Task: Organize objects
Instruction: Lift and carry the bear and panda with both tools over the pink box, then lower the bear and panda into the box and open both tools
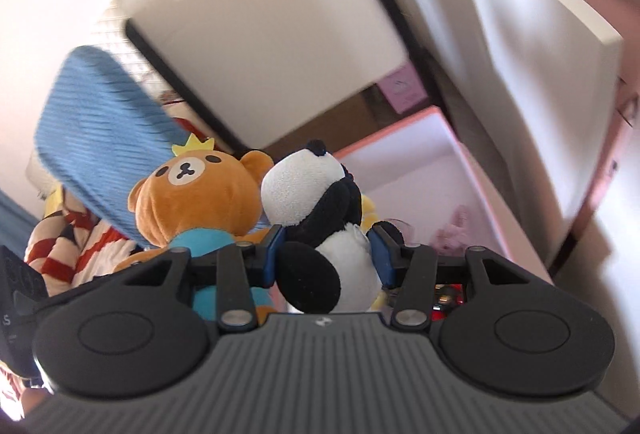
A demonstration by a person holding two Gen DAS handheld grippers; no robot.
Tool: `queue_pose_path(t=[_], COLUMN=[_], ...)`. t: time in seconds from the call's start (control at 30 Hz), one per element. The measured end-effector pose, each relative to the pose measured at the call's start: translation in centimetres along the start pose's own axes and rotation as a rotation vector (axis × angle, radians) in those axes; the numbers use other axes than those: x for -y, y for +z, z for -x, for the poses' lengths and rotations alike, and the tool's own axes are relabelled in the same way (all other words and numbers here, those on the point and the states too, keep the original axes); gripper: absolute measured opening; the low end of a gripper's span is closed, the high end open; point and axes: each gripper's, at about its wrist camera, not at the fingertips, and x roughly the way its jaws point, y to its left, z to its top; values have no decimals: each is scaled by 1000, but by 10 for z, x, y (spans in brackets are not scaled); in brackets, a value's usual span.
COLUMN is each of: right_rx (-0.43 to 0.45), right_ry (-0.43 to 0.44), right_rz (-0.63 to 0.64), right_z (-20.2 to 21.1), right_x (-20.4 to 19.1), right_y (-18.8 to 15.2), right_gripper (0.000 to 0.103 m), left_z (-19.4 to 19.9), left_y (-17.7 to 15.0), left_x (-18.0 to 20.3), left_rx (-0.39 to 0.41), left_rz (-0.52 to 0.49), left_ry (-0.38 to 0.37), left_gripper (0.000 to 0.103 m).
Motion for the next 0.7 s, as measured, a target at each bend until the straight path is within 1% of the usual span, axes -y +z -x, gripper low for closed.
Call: queue_pose_path(t=[0.17, 0.27, 0.5, 0.63, 0.7], right_rx=[-33, -55, -59, -91, -94], right_ry=[-36, -53, -160, -167, -186], right_rz=[-51, -77, -2, -13, -7], right_z=[-18, -32, -59, -70, -72], right_x=[37, 55, 73, 85, 86], right_y=[-3, -6, -12, -16, -18], right_gripper=[50, 50, 50, 50, 50], left_z=[-42, -61, -98, -111, -115], left_y=[-7, -12, -20, -23, -25], left_x=[6, 9, 16, 15, 13], left_rx=[-60, -86, -140, -155, -167], left_rz=[-1, -10, -41, -51, -44], left_ry=[15, 28, 47, 68, 73], left_gripper=[65, 65, 65, 65, 65])
